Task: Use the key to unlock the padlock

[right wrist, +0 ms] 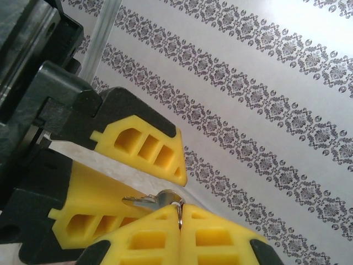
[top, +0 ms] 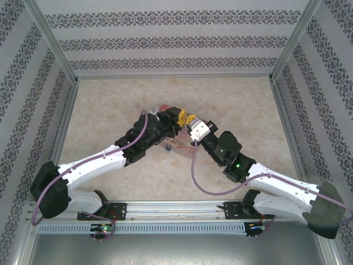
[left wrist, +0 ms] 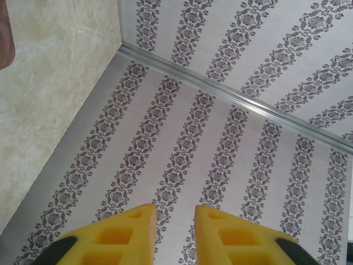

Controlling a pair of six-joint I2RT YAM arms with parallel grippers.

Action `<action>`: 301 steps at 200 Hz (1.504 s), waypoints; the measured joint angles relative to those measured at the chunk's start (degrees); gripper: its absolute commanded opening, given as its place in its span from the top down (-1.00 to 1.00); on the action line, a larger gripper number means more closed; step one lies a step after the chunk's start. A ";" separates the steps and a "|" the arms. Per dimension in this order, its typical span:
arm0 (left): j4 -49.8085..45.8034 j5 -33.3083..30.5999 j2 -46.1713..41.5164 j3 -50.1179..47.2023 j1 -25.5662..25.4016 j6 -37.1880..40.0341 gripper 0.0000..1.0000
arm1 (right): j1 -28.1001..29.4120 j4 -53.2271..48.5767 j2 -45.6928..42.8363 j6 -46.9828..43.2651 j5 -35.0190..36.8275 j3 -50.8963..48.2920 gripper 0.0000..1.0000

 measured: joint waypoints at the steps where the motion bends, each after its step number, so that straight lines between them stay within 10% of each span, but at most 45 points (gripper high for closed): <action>1: 0.00 0.00 0.00 0.00 0.00 -0.02 0.61 | 0.00 0.00 0.00 0.00 -0.02 0.00 1.00; 60: 0.04 -0.17 0.02 -0.20 0.00 -0.02 1.00 | 0.00 -0.13 -0.44 -0.15 0.02 -0.35 1.00; 152: -2.23 6.73 0.76 1.18 6.49 17.75 1.00 | -2.10 -11.56 -10.80 10.01 -3.61 -1.49 -0.22; 239: -14.84 25.94 0.76 13.16 13.03 61.81 1.00 | -32.13 -22.73 -10.43 55.39 -49.44 3.85 -0.35; 301: -22.08 36.15 0.76 19.06 13.22 82.82 1.00 | -33.09 -14.40 1.90 77.33 -68.67 7.28 -0.33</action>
